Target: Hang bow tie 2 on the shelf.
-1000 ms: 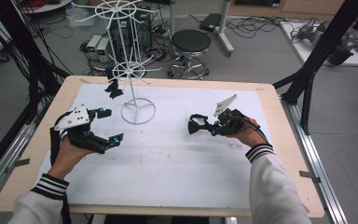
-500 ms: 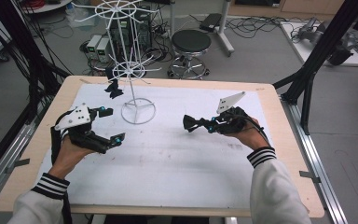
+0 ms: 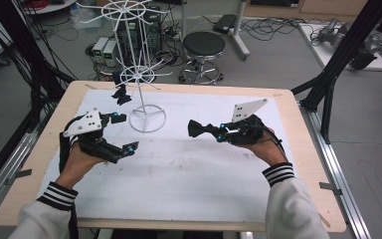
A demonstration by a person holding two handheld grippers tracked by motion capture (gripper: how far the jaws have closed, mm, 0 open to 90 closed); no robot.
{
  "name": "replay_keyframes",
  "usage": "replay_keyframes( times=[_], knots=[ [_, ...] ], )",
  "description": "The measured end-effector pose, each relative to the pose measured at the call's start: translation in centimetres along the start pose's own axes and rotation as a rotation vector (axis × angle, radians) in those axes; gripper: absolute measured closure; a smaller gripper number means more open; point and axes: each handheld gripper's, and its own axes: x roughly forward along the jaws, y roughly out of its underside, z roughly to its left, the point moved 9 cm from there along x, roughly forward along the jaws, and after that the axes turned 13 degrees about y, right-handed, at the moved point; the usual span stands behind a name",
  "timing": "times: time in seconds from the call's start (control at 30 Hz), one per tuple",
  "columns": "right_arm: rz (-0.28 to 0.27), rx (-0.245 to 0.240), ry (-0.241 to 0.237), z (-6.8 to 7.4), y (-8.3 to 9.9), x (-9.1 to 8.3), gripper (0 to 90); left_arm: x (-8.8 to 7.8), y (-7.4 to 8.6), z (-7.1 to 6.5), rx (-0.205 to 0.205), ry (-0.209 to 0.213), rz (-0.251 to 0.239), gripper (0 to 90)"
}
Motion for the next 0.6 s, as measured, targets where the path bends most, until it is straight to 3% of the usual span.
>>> replay_keyframes(
  times=[0.6],
  knots=[
    [-0.076, -0.018, -0.039, 3.2, -2.4, -0.2, 79.8, 3.0, -1.9, -1.7, 0.037, 0.089, 0.010, 1.7]
  ],
)
